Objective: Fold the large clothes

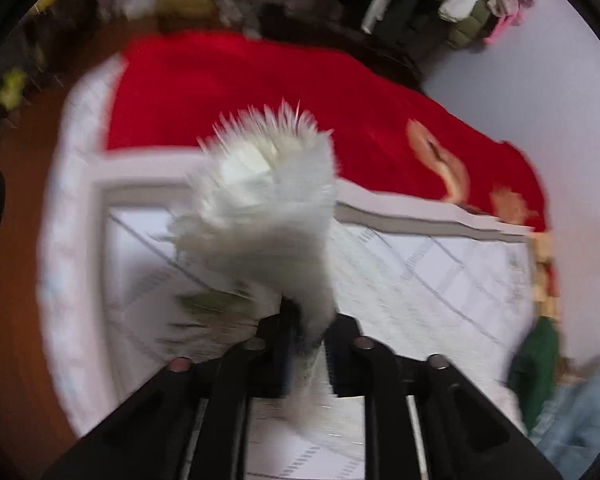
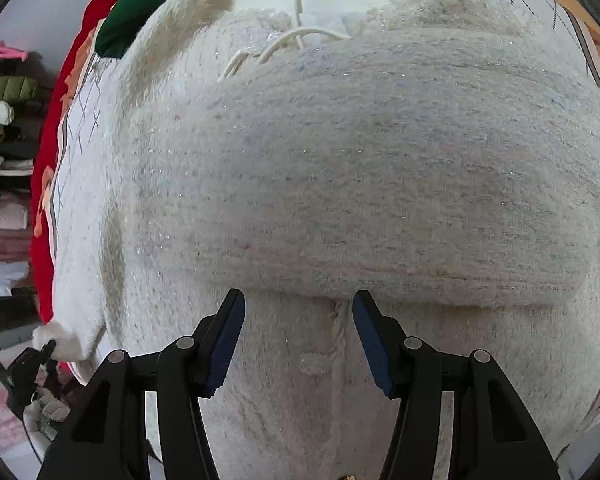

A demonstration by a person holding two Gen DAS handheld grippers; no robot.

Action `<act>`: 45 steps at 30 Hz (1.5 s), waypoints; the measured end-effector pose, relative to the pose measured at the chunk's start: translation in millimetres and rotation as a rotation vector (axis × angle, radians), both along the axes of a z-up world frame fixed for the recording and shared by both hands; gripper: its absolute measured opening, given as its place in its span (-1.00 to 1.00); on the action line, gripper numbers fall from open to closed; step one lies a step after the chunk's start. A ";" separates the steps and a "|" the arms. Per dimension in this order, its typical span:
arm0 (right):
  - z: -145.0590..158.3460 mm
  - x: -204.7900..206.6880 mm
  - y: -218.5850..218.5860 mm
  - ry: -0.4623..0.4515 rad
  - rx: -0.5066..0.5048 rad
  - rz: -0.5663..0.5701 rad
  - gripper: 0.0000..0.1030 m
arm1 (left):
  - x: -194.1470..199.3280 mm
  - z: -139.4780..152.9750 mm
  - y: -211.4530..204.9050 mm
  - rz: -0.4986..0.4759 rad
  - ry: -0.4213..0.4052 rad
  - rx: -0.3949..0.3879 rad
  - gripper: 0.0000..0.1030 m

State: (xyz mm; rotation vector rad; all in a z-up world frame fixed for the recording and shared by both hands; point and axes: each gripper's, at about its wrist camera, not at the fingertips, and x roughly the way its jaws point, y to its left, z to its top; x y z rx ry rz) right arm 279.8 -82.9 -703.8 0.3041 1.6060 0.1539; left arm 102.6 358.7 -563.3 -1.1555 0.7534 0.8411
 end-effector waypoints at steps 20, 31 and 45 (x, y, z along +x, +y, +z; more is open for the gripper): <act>-0.2 -0.6 1.3 0.019 -0.005 -0.046 0.16 | 33.4 26.6 10.3 -0.128 0.068 0.219 -0.91; 33.4 -1.6 -41.0 -0.045 0.035 -0.159 0.16 | 134.9 175.1 -117.5 -0.547 -0.132 0.505 -0.93; 30.4 -60.0 -220.5 -0.015 -0.112 -0.448 0.16 | 217.7 127.5 -499.8 -1.432 -0.169 0.312 -0.92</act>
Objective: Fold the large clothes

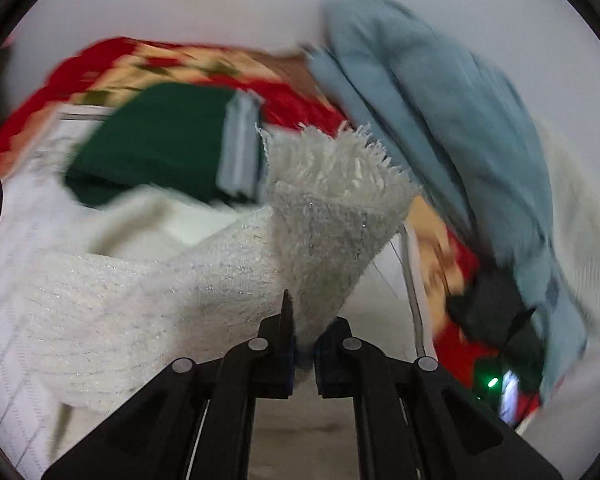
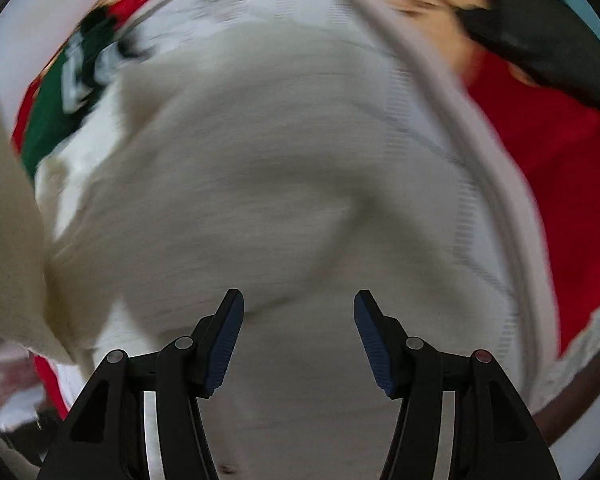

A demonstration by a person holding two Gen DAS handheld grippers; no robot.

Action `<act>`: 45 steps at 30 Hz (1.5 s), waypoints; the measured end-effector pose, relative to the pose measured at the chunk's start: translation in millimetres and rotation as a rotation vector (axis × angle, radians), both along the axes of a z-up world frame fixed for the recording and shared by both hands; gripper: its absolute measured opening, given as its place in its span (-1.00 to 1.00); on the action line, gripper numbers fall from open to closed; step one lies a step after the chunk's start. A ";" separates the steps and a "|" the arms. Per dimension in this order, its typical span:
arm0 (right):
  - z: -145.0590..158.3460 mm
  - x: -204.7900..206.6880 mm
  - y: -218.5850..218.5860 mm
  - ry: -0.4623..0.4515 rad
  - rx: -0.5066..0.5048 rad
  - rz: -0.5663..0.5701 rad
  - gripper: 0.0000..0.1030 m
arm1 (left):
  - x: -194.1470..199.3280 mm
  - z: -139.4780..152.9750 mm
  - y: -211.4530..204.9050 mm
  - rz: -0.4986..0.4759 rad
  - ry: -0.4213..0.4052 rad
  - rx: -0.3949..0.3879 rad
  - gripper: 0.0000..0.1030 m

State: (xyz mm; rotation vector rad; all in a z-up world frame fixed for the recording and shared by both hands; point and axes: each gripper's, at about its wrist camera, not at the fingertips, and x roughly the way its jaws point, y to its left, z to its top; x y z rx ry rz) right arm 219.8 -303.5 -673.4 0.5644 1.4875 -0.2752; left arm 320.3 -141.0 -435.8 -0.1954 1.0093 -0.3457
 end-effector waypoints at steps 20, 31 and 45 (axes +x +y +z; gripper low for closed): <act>22.1 -1.5 -107.9 -0.169 0.191 -0.146 0.50 | -10.6 -19.3 44.6 0.143 0.117 0.192 0.94; -11.7 98.5 -11.9 -0.116 0.162 0.222 -0.75 | -13.6 -64.6 147.0 0.339 0.239 0.456 0.94; 59.1 138.2 -32.9 -0.144 0.061 0.197 0.00 | 40.0 -61.0 122.6 0.339 0.175 0.503 0.94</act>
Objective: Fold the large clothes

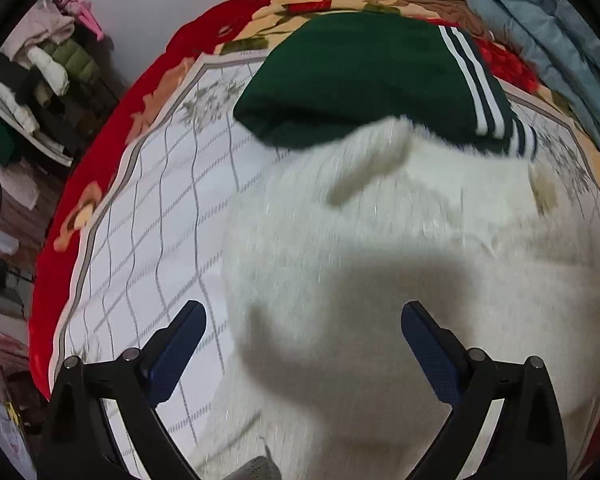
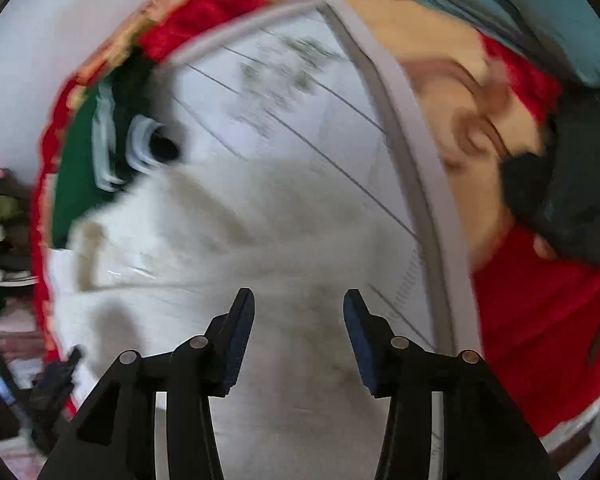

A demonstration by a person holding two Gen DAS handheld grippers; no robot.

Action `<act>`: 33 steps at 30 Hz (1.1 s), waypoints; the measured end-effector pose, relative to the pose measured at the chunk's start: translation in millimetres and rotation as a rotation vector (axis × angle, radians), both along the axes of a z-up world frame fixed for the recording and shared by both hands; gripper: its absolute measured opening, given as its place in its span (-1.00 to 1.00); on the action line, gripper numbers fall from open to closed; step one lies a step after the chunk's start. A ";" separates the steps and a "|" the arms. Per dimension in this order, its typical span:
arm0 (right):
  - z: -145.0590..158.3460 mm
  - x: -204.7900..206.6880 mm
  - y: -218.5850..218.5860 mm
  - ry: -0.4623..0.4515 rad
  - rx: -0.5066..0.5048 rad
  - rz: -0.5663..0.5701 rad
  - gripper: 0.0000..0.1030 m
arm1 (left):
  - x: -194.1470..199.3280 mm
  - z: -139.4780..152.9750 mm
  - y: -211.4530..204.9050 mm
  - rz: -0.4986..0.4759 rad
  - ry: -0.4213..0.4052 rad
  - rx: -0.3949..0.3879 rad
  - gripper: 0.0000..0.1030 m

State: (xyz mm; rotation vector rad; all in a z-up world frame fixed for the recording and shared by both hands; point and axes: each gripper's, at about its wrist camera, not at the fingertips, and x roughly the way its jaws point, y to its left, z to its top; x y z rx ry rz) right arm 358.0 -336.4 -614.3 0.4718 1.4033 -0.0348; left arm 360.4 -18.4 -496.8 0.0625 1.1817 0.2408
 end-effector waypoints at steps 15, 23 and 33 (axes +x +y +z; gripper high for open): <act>-54.5 104.3 102.4 -0.024 -0.171 0.325 -0.89 | 59.3 -64.2 -2.0 -0.045 0.070 0.061 0.94; -73.6 123.5 104.3 0.082 -0.141 0.349 -0.76 | 41.1 -37.1 16.9 -0.008 0.069 -0.021 0.94; -11.9 -19.8 23.1 0.120 -0.017 0.148 0.58 | -96.8 -51.3 89.3 0.179 0.253 -0.131 0.94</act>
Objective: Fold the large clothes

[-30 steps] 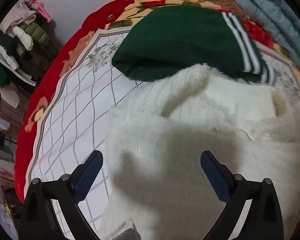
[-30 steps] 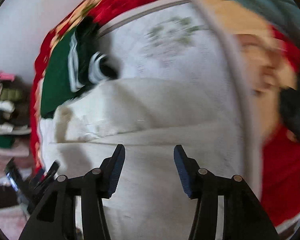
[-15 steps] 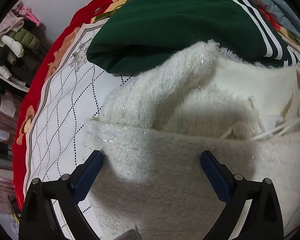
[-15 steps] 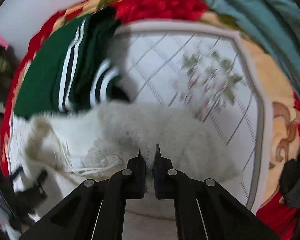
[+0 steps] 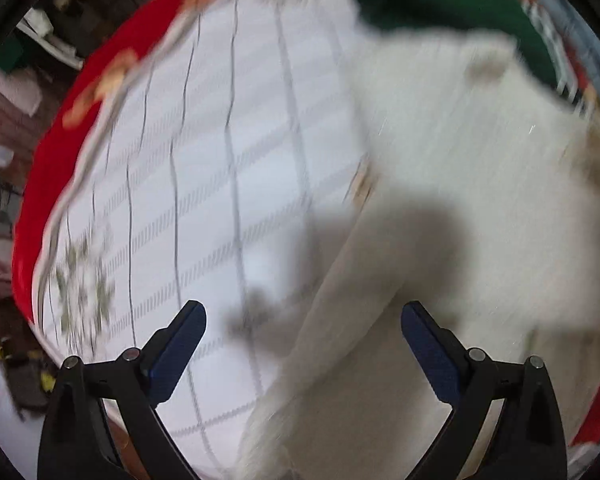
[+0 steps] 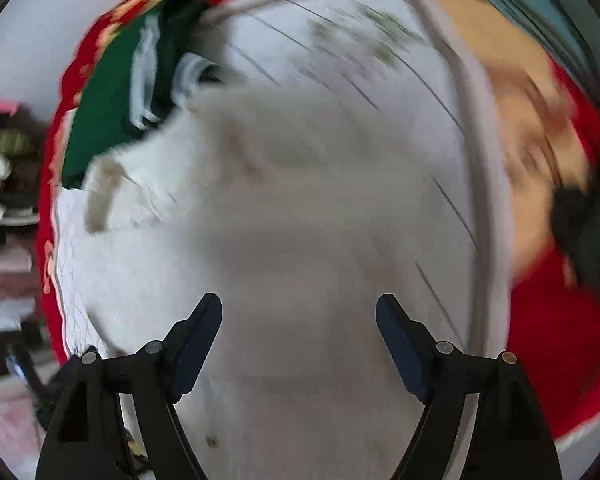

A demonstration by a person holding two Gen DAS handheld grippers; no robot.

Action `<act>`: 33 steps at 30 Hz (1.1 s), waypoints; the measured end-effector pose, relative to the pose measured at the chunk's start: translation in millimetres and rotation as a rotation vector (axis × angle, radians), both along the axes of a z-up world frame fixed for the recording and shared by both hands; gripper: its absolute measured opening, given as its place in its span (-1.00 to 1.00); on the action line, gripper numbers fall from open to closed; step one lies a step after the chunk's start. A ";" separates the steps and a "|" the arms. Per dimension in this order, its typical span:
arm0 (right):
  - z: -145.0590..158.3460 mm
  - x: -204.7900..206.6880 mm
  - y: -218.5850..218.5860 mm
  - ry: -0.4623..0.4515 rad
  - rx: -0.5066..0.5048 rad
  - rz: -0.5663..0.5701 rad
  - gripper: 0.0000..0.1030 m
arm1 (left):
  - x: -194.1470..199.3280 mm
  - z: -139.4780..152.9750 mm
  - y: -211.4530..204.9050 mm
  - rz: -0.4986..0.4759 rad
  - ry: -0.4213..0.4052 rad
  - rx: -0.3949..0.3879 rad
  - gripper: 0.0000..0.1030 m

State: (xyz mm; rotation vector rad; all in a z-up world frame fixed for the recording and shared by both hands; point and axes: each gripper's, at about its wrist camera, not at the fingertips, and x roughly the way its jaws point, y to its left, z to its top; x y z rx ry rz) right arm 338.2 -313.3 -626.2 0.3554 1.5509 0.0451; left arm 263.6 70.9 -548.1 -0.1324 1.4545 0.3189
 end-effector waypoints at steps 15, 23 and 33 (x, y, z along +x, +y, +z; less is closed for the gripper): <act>-90.2 -110.7 -28.5 0.170 -0.188 -0.006 -0.80 | 29.5 -53.4 -27.0 -0.141 0.004 0.173 0.97; -88.6 -118.3 -43.2 0.178 -0.235 -0.062 -0.72 | 36.3 -53.0 -26.7 -0.167 -0.010 0.185 0.98; -60.7 -103.4 -21.4 0.109 -0.166 -0.071 -0.07 | 57.9 -48.5 2.4 -0.135 -0.038 0.187 1.00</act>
